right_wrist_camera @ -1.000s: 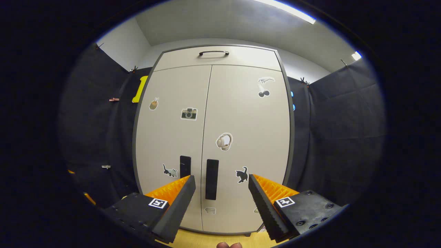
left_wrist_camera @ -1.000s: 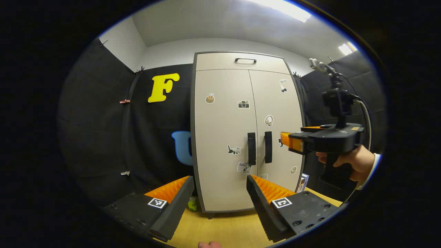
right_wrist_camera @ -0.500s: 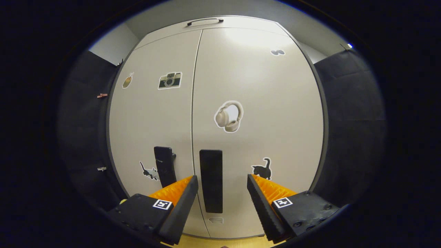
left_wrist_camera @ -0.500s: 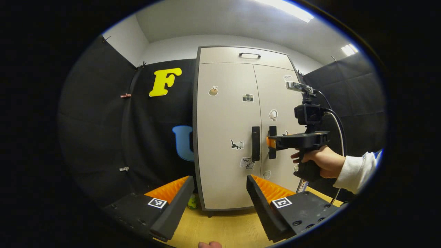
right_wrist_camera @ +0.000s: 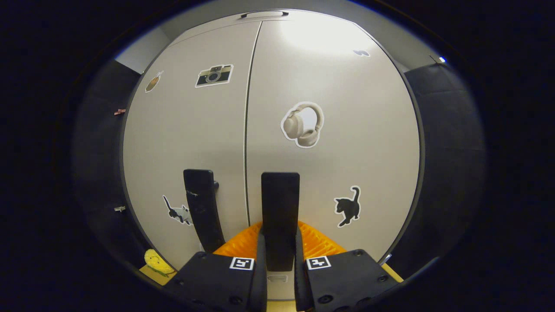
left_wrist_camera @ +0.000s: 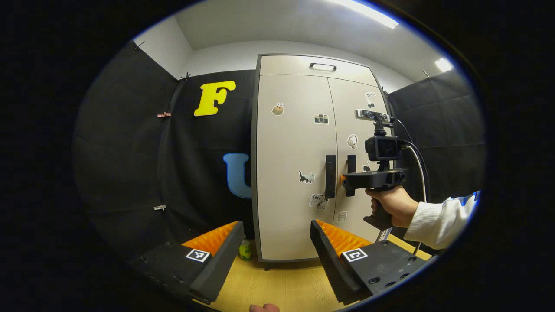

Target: Open the right door of the double-door shoe cabinet with the right hand, and open the left door with the left hand.

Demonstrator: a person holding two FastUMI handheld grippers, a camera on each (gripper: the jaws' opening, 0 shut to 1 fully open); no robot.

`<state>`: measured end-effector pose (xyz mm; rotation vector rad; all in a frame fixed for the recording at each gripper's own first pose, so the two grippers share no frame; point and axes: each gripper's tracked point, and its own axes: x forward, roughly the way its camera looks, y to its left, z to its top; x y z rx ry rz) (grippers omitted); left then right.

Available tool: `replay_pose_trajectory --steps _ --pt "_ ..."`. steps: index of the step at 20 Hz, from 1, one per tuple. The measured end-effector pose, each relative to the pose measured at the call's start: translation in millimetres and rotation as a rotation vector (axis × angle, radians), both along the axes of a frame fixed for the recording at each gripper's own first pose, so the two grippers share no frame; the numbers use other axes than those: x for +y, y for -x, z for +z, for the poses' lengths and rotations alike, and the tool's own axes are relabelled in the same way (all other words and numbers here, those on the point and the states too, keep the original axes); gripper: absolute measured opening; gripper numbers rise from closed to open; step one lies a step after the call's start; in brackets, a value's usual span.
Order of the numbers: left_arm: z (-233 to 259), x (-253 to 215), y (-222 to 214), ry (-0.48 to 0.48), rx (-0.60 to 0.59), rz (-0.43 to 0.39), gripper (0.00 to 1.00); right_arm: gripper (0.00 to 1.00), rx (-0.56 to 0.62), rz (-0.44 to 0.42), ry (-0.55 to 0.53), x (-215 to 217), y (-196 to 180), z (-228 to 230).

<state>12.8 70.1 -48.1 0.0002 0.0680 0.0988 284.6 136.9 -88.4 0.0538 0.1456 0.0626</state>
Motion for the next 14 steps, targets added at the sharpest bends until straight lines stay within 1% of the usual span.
replay_pose_trajectory --steps 2,3,4,5,6,10,14 --pt "1 1 7 0.006 -0.001 0.009 0.95 0.24 -0.002 0.003 -0.014 0 -2 -1" --pt "3 2 11 0.008 -0.001 0.015 0.95 0.24 0.007 0.009 -0.019 -1 -1 -3" --pt "4 2 15 0.009 -0.003 0.020 0.95 0.18 0.016 0.014 -0.024 -1 -2 -2" --pt "6 2 19 0.007 -0.005 0.025 0.95 0.18 0.031 0.020 -0.014 -1 2 -3" --pt "7 2 22 0.004 -0.008 0.030 0.95 0.14 0.033 0.021 -0.008 -2 3 -2" --pt "17 -1 30 0.004 -0.026 0.044 0.95 0.14 0.033 0.045 -0.020 -6 21 7" --pt "20 -16 39 0.013 -0.028 0.039 0.95 0.14 0.020 0.076 -0.039 -18 37 13"
